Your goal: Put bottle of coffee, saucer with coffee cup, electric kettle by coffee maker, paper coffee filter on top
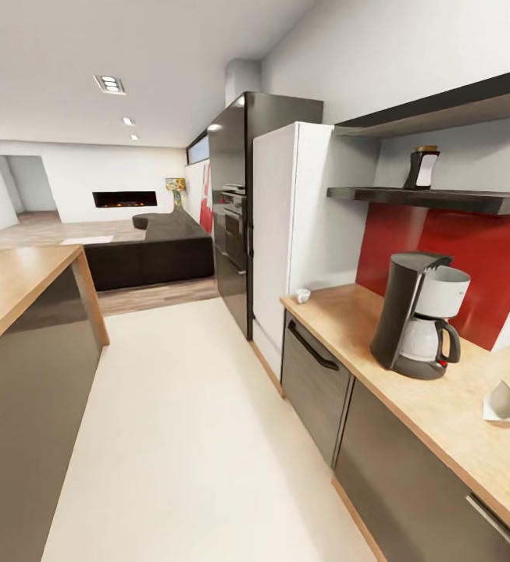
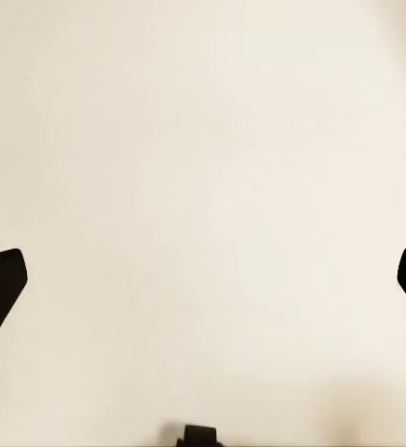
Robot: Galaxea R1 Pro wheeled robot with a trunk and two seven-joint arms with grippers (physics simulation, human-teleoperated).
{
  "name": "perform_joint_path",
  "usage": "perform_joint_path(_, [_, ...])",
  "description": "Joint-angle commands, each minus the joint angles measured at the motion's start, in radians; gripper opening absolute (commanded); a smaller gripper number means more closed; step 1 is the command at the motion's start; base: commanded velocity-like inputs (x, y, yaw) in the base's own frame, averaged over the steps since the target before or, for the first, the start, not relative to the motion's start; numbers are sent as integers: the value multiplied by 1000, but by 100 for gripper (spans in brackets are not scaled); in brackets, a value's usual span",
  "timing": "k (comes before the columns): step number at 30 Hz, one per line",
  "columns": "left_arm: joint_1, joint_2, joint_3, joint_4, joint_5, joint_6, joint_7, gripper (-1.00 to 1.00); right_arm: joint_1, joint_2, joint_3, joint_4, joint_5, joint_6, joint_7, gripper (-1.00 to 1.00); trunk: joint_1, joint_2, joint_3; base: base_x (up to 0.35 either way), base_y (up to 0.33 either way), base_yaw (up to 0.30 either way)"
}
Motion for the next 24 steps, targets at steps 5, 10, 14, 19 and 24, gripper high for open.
perform_joint_path(5, [0, 0, 1, 1, 5, -3, 0, 100, -1, 1, -1, 1, 0, -3, 0, 100, 1, -1, -1, 339, 141, -288])
perform_joint_path(10, [0, 0, 1, 2, 7, -3, 0, 100, -1, 2, 0, 1, 0, -2, 0, 100, 1, -1, -1, 328, 169, -282])
perform_joint_path(14, [0, 0, 1, 1, 7, -3, 0, 100, -1, 2, 0, 1, 1, -3, 0, 100, 1, -1, -1, 289, 224, -239])
perform_joint_path(19, [0, 0, 1, 2, 7, -3, 0, 100, -1, 2, 1, 1, 1, -3, 0, 100, 1, -1, -1, 282, 233, -153])
perform_joint_path(24, [0, 0, 1, 2, 7, -3, 0, 100, -1, 3, 1, 1, 1, -2, -2, 100, 1, -1, -1, 281, 234, -24])
